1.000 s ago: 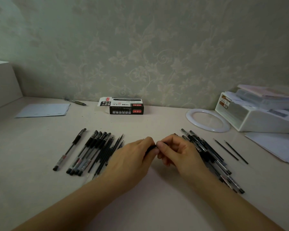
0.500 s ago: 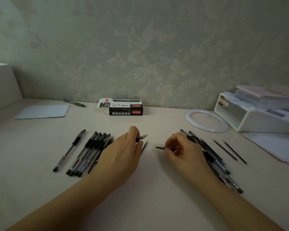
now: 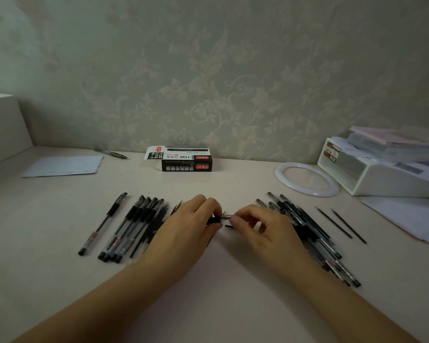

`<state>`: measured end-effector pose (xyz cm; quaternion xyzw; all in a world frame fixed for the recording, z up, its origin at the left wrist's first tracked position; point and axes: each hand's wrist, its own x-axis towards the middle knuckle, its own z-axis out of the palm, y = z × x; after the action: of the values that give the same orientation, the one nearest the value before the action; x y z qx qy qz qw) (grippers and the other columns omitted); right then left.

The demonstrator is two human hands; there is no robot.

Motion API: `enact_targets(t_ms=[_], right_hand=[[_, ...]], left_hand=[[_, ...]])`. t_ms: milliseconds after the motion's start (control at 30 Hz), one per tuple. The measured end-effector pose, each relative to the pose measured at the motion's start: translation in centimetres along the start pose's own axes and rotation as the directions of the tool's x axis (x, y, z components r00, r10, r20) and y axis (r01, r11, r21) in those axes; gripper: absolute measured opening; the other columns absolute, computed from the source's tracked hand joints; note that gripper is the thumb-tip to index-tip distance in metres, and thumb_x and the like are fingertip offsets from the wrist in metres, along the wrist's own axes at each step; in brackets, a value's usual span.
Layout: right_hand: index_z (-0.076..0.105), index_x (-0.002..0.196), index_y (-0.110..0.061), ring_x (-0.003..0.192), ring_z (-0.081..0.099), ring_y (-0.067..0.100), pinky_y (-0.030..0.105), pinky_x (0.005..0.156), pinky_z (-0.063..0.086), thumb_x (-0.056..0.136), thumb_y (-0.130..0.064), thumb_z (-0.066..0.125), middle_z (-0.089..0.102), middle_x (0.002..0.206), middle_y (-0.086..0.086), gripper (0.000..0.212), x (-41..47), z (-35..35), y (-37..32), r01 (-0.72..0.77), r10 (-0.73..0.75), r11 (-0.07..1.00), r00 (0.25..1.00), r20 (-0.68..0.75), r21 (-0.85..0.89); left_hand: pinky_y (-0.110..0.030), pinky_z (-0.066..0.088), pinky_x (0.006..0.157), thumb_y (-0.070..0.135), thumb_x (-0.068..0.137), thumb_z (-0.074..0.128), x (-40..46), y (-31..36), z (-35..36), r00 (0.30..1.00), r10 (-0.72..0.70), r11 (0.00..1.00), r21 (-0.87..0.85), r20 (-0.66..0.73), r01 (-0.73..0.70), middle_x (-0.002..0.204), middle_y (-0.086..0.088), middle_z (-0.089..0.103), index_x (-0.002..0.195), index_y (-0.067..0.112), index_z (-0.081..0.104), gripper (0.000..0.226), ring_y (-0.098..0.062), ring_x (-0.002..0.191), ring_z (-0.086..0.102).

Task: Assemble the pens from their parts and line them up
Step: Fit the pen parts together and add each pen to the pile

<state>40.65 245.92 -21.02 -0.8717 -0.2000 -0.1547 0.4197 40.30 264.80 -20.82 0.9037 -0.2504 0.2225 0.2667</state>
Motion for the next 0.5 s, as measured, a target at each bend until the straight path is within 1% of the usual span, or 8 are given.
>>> enact_targets(t_ms=[67, 100, 133, 200, 233, 367, 433, 500], right_hand=[[0.072, 0.081, -0.023, 0.066, 0.056, -0.002, 0.010, 0.060, 0.039, 0.092, -0.034, 0.064, 0.069, 0.074, -0.014, 0.017, -0.07, 0.06, -0.06, -0.016, 0.015, 0.999, 1.000, 0.023, 0.052], [0.072, 0.079, -0.023, 0.063, 0.055, -0.001, 0.011, 0.059, 0.039, 0.092, -0.032, 0.065, 0.069, 0.073, -0.013, 0.016, -0.05, 0.08, -0.03, -0.025, 0.024, 0.996, 1.000, 0.020, 0.086], [0.072, 0.079, -0.024, 0.063, 0.055, 0.000, 0.011, 0.059, 0.040, 0.090, -0.034, 0.066, 0.070, 0.074, -0.013, 0.015, -0.01, 0.07, -0.04, -0.038, 0.036, 0.992, 0.999, 0.019, 0.119], [0.072, 0.082, -0.028, 0.067, 0.058, 0.003, 0.012, 0.060, 0.042, 0.086, -0.044, 0.067, 0.071, 0.077, -0.013, 0.017, 0.09, 0.02, -0.16, -0.059, 0.054, 0.984, 0.998, 0.038, 0.166], [0.072, 0.082, -0.029, 0.069, 0.060, 0.005, 0.012, 0.061, 0.043, 0.085, -0.045, 0.066, 0.071, 0.077, -0.012, 0.017, 0.11, 0.05, -0.15, -0.067, 0.058, 0.981, 0.997, 0.053, 0.184], [0.073, 0.081, -0.021, 0.072, 0.067, 0.013, 0.023, 0.072, 0.052, 0.089, -0.028, 0.070, 0.072, 0.074, -0.003, 0.011, 0.14, 0.08, 0.00, -0.097, 0.084, 0.953, 0.995, 0.060, 0.288], [0.074, 0.081, -0.018, 0.075, 0.069, 0.013, 0.025, 0.075, 0.054, 0.087, -0.022, 0.072, 0.073, 0.075, -0.002, 0.007, 0.17, -0.08, 0.01, -0.097, 0.083, 0.941, 0.995, 0.057, 0.325], [0.075, 0.083, -0.019, 0.080, 0.071, 0.015, 0.031, 0.081, 0.056, 0.084, -0.015, 0.075, 0.075, 0.080, -0.001, 0.004, 0.15, -0.30, -0.05, -0.103, 0.088, 0.930, 0.994, 0.059, 0.353]], left_hand=[[-0.028, 0.047, 0.067, 0.026, 0.092, 0.059, 0.05, 0.12, 0.01, 1.000, 0.015, 0.998, -0.062, -0.008, -0.016, 0.089, 0.011, 0.052, 0.095, 0.020, 0.055, 0.008, -0.008, 0.078, 0.051], [-0.027, 0.046, 0.065, 0.025, 0.092, 0.060, 0.11, 0.14, 0.00, 1.000, 0.026, 0.996, -0.081, -0.011, -0.027, 0.087, 0.011, 0.053, 0.093, 0.019, 0.055, 0.007, -0.007, 0.075, 0.051], [-0.028, 0.047, 0.064, 0.024, 0.091, 0.061, 0.14, 0.10, -0.03, 0.999, 0.039, 0.995, -0.091, -0.015, -0.041, 0.085, 0.011, 0.055, 0.092, 0.019, 0.057, 0.006, -0.007, 0.074, 0.052], [-0.030, 0.048, 0.063, 0.021, 0.090, 0.063, 0.19, 0.01, -0.13, 0.997, 0.070, 0.993, -0.099, -0.019, -0.072, 0.084, 0.010, 0.058, 0.091, 0.019, 0.060, 0.003, -0.007, 0.073, 0.054], [-0.032, 0.049, 0.063, 0.021, 0.090, 0.063, 0.16, 0.01, -0.15, 0.996, 0.083, 0.991, -0.106, -0.017, -0.084, 0.083, 0.009, 0.059, 0.091, 0.019, 0.062, 0.002, -0.008, 0.073, 0.055], [-0.030, 0.048, 0.062, 0.028, 0.090, 0.063, -0.05, 0.03, -0.04, 0.997, 0.057, 0.991, -0.122, -0.053, -0.063, 0.080, 0.012, 0.061, 0.089, 0.020, 0.059, 0.009, -0.008, 0.072, 0.057], [-0.033, 0.047, 0.062, 0.031, 0.091, 0.061, -0.01, -0.10, -0.05, 0.998, 0.042, 0.991, -0.125, -0.037, -0.046, 0.079, 0.011, 0.062, 0.089, 0.019, 0.061, 0.012, -0.008, 0.070, 0.057], [-0.035, 0.048, 0.063, 0.033, 0.092, 0.056, 0.05, -0.12, -0.10, 0.999, 0.038, 0.991, -0.128, -0.004, -0.038, 0.076, 0.010, 0.063, 0.092, 0.018, 0.064, 0.018, -0.008, 0.068, 0.058]])
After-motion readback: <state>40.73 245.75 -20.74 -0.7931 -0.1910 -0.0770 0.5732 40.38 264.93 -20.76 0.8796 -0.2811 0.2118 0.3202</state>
